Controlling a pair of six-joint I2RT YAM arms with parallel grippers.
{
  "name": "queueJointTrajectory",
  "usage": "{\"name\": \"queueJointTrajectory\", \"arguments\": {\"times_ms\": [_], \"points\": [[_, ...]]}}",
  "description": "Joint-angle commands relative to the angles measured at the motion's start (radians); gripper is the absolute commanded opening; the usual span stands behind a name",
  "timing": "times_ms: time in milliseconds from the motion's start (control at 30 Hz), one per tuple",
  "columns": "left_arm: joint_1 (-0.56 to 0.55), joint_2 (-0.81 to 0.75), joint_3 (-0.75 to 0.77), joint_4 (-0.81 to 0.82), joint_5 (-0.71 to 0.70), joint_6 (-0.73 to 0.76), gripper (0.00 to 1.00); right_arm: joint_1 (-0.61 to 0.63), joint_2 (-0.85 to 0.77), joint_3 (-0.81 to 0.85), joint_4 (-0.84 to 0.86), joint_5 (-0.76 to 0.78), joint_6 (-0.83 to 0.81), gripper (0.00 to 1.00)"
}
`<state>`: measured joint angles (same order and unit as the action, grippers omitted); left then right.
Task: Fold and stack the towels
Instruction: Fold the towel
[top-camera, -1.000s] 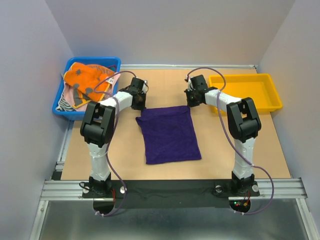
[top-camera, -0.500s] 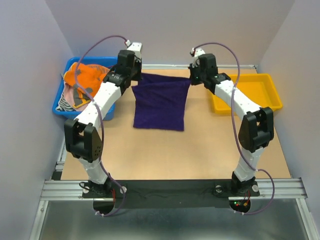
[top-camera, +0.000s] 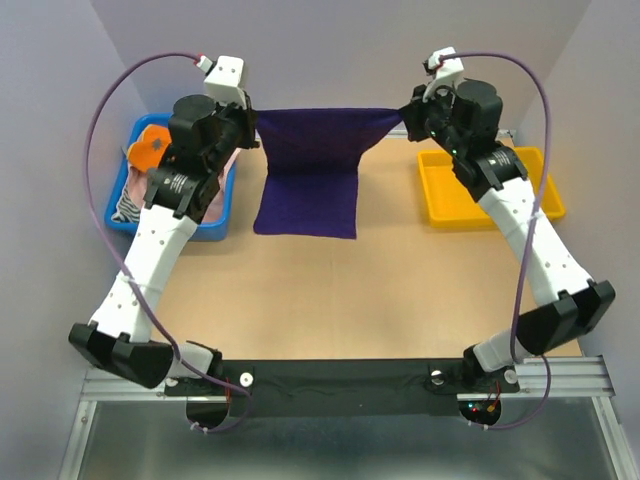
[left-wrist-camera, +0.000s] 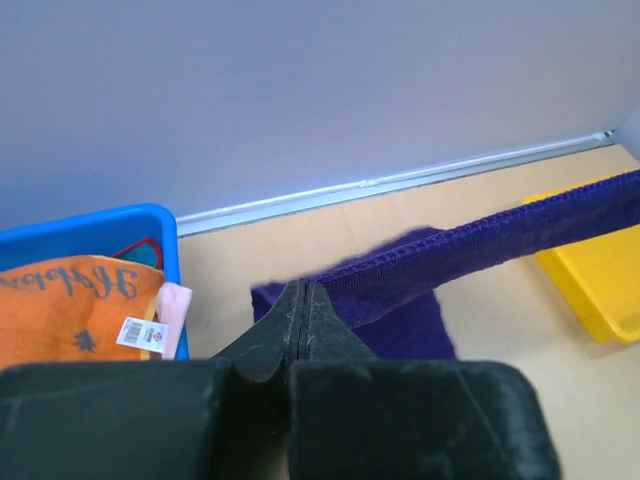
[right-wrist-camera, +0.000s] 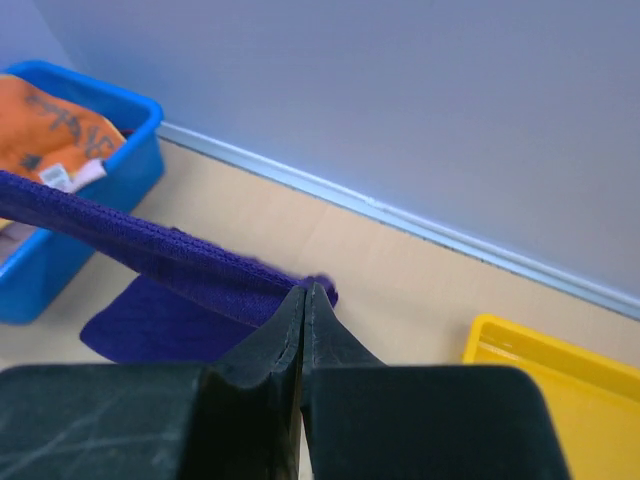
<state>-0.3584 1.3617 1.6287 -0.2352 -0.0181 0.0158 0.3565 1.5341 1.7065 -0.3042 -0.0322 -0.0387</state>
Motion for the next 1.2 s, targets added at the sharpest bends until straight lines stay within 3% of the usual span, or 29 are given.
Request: {"name": "queueJointTrajectory", "arguments": {"times_ms": [0,600,967,1167], "points": [[-0.002,-0.121,-0.001,0.053,0.000,0.030,0.00,0.006,-0.100,-0.018,0.048,-0.046,-0.018,0.01],[-0.013,-0.392,0.333,0.023,0.432,0.067,0.00,0.006,-0.414,0.186,0.051,-0.285,-0.029,0.00],[-0.010,-0.423,0.430,0.048,0.550,0.026,0.00,0.006,-0.439,0.297,0.053,-0.316,-0.020,0.00],[-0.011,-0.452,0.372,0.099,0.578,-0.007,0.00,0.006,-0.459,0.295,0.063,-0.339,-0.007,0.01]]}}
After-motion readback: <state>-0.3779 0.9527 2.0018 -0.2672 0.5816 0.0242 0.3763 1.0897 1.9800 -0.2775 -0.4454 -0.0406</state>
